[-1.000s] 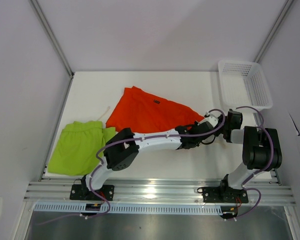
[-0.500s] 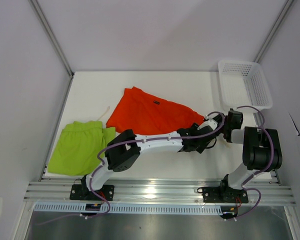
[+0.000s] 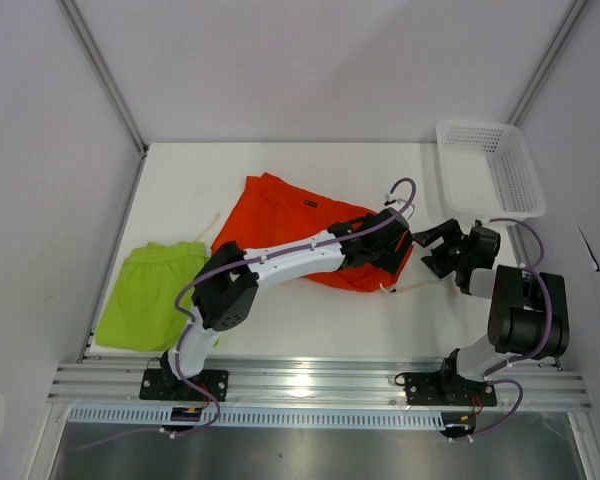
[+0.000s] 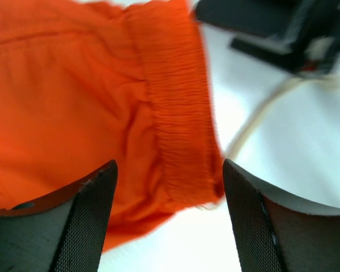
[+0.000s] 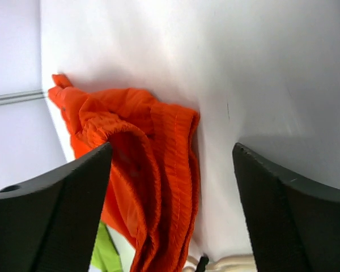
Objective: Fold and stack the shorts
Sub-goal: Fold the shorts
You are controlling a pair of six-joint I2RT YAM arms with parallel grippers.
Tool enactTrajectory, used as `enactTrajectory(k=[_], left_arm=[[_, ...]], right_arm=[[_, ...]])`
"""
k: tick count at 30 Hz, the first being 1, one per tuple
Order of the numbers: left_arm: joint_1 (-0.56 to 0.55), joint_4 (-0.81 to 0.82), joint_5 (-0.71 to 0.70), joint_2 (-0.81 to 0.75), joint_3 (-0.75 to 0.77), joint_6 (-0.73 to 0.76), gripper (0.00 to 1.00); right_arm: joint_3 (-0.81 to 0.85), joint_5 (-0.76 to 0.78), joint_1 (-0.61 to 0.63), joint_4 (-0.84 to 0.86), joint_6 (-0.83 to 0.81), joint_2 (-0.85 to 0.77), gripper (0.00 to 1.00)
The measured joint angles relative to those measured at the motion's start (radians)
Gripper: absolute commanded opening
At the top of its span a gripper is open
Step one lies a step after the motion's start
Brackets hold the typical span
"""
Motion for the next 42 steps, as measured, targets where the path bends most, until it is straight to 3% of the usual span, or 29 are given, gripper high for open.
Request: enactTrajectory(k=[12,18,28,32,37,42], left_arm=[[0.014,0.071,0.136,-0.161,-0.04,-0.017,0.78],[0.066,0.09,0.159,-0.142,-0.083,-0.042,0.68],[0.09,0.143,0.167,-0.101,-0.251,-0.072,0.56],[0.089,0.179,0.18,-0.077,-0.272,-0.07,0.54],[0.089,0.227,0.204,-0.069,-0.305,-0.069,0.52],[0.09,0.278,0.219,-0.064,-0.344,-0.069,0.52]], right_arm=[[-0.131,-0.179,-0.023,0.038,0.029,-0.088,1.0],[-0.162,-0.233,-0.014,-0.004,0.03,-0.132,1.0],[-0.109,-0.268,0.074,-0.003,0.042,-0.051,0.98],[-0.07,-0.269,0.099,0.003,0.052,-0.005,0.93],[-0.031,-0.239,0.126,-0.01,0.055,0.04,0.72],[-0.004,-0.214,0.165,-0.007,0.062,0.079,0.63]])
